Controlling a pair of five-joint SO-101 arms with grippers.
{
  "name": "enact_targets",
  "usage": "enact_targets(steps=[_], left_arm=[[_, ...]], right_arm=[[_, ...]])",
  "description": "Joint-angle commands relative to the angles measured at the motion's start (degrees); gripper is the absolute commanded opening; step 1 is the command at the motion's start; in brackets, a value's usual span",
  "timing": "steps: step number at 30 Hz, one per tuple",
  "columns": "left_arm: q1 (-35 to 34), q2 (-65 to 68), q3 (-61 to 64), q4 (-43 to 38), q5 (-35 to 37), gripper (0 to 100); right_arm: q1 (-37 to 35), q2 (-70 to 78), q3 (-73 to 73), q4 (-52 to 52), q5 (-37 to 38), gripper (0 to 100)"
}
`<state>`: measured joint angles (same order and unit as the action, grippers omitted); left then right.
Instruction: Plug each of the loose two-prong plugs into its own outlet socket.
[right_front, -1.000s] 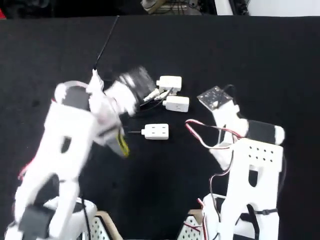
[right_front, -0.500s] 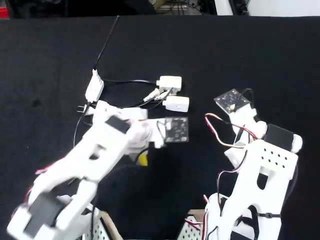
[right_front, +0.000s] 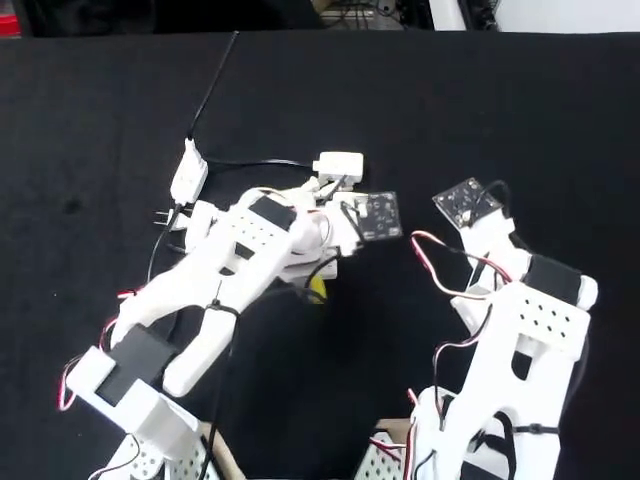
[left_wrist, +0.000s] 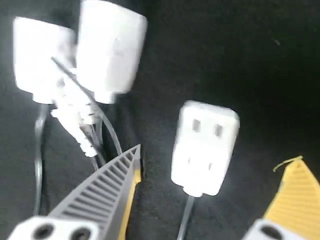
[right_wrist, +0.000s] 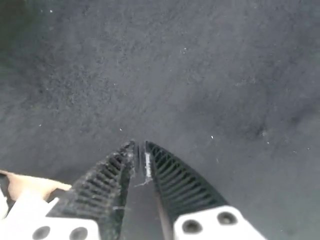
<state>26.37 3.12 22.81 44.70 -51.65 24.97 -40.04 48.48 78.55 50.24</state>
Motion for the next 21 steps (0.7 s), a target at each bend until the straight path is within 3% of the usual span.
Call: enact_targets(steps=[1, 7, 12, 18, 21], left_arm=[[0.57, -0.44, 0.75, -2.37, 1.32, 42], [0.13, 2.37, 0.13, -2.90, 4.31, 41], [0.48, 10.55, -3.74, -2.11, 5.98, 28], [0.57, 11.87, -11.38, 10.55, 6.59, 14], [0.40, 11.52, -14.64, 16.18, 11.16, 6]], right_arm=[[0.88, -1.27, 1.27, -2.90, 0.26, 1.5], [0.70, -1.27, 2.42, -4.40, 0.26, 1.5], [0.44, -1.27, 2.42, -4.48, 0.26, 1.5], [0.88, -1.27, 2.42, -4.31, 0.26, 1.4], [0.88, -1.27, 2.42, -4.31, 0.26, 1.4]])
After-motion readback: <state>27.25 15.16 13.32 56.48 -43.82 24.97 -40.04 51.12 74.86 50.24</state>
